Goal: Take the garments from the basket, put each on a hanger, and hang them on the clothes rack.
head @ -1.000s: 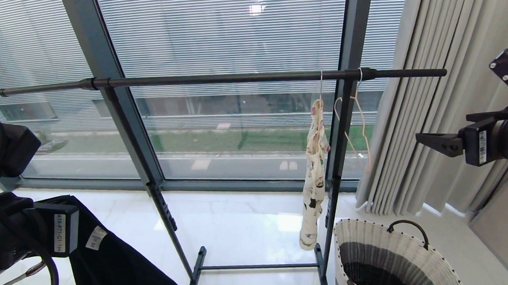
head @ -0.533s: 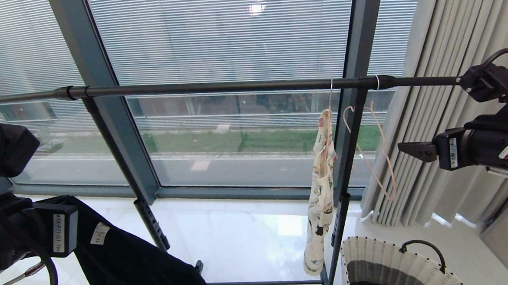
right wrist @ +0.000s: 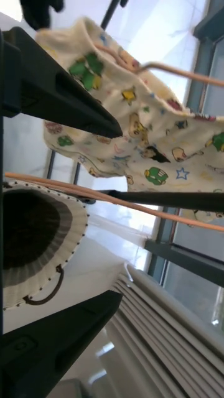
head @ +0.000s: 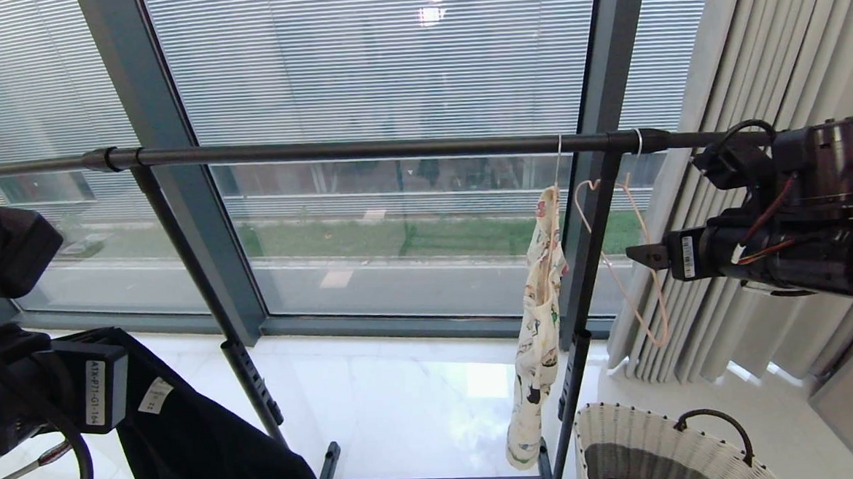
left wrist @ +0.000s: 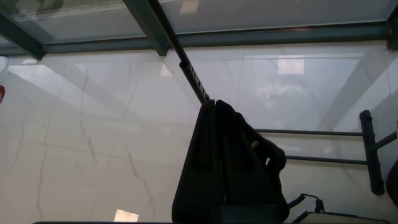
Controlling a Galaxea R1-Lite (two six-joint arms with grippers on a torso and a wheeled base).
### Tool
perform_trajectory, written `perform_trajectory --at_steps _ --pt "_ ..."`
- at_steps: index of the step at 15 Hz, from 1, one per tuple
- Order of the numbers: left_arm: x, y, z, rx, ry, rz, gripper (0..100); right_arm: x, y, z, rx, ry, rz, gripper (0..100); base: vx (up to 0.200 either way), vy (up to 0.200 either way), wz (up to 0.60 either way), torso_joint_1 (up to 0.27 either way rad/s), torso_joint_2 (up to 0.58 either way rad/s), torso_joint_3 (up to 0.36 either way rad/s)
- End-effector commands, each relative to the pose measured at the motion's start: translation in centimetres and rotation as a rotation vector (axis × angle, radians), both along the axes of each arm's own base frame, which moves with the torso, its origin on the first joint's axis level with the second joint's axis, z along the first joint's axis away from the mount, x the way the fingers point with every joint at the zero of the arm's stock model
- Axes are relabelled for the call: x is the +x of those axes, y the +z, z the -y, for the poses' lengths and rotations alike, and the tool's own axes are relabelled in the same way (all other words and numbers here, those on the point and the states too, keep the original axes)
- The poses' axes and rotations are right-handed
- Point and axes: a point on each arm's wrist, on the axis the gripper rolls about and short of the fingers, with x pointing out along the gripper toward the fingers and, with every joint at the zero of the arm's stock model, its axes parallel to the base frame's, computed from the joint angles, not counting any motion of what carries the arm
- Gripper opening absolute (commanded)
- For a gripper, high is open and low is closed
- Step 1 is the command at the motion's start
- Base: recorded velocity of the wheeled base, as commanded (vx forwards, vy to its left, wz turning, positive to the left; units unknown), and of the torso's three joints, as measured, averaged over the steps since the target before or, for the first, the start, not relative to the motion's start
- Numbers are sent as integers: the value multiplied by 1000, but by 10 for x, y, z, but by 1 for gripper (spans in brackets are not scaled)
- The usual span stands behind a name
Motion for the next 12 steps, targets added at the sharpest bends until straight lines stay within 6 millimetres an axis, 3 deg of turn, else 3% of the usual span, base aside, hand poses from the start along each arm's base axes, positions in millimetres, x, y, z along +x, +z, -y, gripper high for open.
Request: perform_trajectory --at_steps 1,4,12 --pt "-3 1 -2 3 0 9 0 32 -18 -5 -15 -27 -46 100 0 0 0 0 0 0" --pt "-3 1 -2 20 -10 6 0 56 -21 -7 4 -56 -44 100 0 0 0 0 0 0" --pt "-2 -4 -1 36 -12 -14 0 71 -35 -3 -1 -83 -78 100 0 0 0 0 0 0"
